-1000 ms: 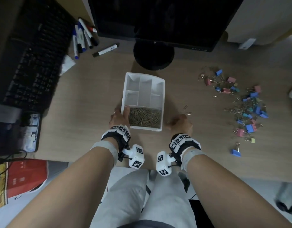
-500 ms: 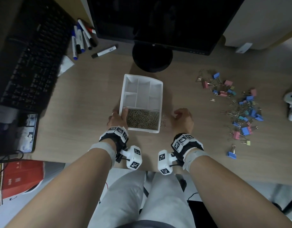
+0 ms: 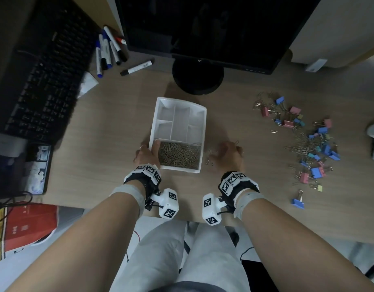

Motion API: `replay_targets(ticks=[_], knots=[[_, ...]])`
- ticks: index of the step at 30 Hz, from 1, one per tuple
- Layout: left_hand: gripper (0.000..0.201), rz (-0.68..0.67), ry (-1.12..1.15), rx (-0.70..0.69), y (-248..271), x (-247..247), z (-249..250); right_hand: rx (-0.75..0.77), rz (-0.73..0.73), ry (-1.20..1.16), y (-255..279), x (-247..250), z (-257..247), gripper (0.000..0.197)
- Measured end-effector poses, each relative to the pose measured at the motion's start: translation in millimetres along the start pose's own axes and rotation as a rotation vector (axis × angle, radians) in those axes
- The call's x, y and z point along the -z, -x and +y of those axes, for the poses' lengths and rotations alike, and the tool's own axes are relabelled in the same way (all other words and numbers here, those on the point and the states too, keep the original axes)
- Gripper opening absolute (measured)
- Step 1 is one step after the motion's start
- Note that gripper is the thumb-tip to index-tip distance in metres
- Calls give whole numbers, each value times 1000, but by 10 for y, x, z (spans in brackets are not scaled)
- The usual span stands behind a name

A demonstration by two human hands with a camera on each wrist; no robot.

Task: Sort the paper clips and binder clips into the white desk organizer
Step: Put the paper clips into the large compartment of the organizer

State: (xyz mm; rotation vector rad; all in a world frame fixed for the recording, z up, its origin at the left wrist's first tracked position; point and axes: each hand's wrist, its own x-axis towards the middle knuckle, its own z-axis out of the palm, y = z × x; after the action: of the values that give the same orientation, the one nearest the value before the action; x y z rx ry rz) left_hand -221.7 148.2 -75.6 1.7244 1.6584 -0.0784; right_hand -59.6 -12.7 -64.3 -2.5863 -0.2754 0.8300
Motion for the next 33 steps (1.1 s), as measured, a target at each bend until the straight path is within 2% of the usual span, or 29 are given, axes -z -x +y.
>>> replay_targets(ticks=[2,4,7,10,13,18,22,27,28,31,32,33], knots=[[69,4,-3,12,-40,45,-43,17,-31,36,7,-69,-23,73],[69,-2,-9,20,-64,76,-75,77,-35,99,24,-154,-56,75],[69,-6,-11,10,-68,88,-92,119,-20,98,29,-223,-119,58],[69,-8,-15,8,-65,85,-94,97,-27,79,0,-194,-141,28],[68,-13,1,7,-66,87,-91,76,-65,87,3,-163,-142,11],[67,-5,19,0,-68,79,-106,68,-94,176,-1,-210,-158,15],[68,-10,29,10,-76,74,-108,136,-32,335,-31,-286,-182,21],[70,-7,27,20,-97,65,-124,84,-4,171,-14,-150,-153,37],[70,-8,25,24,-98,61,-128,83,15,121,-4,-116,-145,34],[70,-12,27,33,-100,59,-134,147,-2,-55,53,-25,-185,8],[70,-13,34,31,-106,57,-136,182,-56,-110,91,3,-231,1],[70,-15,38,26,-112,54,-138,218,-136,-165,133,28,-289,3]])
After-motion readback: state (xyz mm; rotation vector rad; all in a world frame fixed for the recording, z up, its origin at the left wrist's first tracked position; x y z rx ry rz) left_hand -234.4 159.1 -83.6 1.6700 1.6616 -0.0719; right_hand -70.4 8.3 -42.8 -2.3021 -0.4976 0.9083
